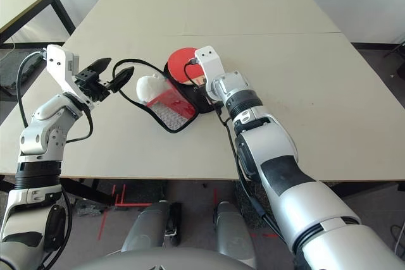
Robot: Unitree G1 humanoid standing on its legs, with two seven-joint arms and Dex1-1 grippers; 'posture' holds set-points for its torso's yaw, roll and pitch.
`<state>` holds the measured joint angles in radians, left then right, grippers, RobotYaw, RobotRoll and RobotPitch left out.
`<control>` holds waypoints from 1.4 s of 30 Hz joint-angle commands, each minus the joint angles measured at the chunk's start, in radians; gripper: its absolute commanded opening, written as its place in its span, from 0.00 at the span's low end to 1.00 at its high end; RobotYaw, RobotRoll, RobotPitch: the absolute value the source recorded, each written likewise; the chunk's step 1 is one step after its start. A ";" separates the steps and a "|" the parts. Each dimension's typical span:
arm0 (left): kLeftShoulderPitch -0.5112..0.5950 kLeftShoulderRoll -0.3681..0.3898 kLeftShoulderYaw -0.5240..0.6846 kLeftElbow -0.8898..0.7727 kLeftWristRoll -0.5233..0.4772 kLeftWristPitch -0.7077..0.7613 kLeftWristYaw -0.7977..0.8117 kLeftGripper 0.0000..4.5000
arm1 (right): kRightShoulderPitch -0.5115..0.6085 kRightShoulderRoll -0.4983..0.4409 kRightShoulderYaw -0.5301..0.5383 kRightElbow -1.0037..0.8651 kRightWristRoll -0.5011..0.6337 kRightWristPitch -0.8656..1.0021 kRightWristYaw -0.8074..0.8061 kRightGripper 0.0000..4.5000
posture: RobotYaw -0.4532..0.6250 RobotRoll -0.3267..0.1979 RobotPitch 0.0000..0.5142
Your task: Store the ping-pong paddle in its case and zip it.
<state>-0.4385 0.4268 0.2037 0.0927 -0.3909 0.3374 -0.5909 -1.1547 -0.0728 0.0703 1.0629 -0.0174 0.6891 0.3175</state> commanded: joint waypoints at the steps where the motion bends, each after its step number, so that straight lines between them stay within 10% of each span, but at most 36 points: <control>1: 0.010 -0.004 -0.008 -0.010 -0.007 0.014 0.000 1.00 | 0.007 -0.017 0.001 -0.027 0.003 -0.014 0.050 0.78 | 0.57 0.62 0.13; 4: 0.004 -0.005 -0.011 -0.004 -0.006 0.015 -0.001 1.00 | 0.024 -0.051 0.005 -0.080 -0.001 -0.035 0.089 0.99 | 0.57 0.62 0.13; 20: 0.038 0.021 -0.027 -0.024 0.006 0.036 -0.019 1.00 | 0.180 -0.279 -0.078 -0.236 0.048 -0.256 0.213 0.99 | 0.56 0.62 0.14; 37: 0.220 0.297 -0.078 -0.089 0.082 0.032 -0.195 1.00 | 0.312 -0.428 -0.112 -0.388 0.102 -0.331 0.360 0.99 | 0.56 0.62 0.14; 42: 0.170 0.276 -0.193 -0.022 0.193 -0.048 -0.201 1.00 | 0.319 -0.444 -0.119 -0.391 0.101 -0.345 0.362 0.99 | 0.55 0.62 0.14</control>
<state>-0.2506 0.7133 0.0528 0.0483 -0.2361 0.3164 -0.7824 -0.8483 -0.5123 -0.0400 0.6917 0.0705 0.3545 0.6723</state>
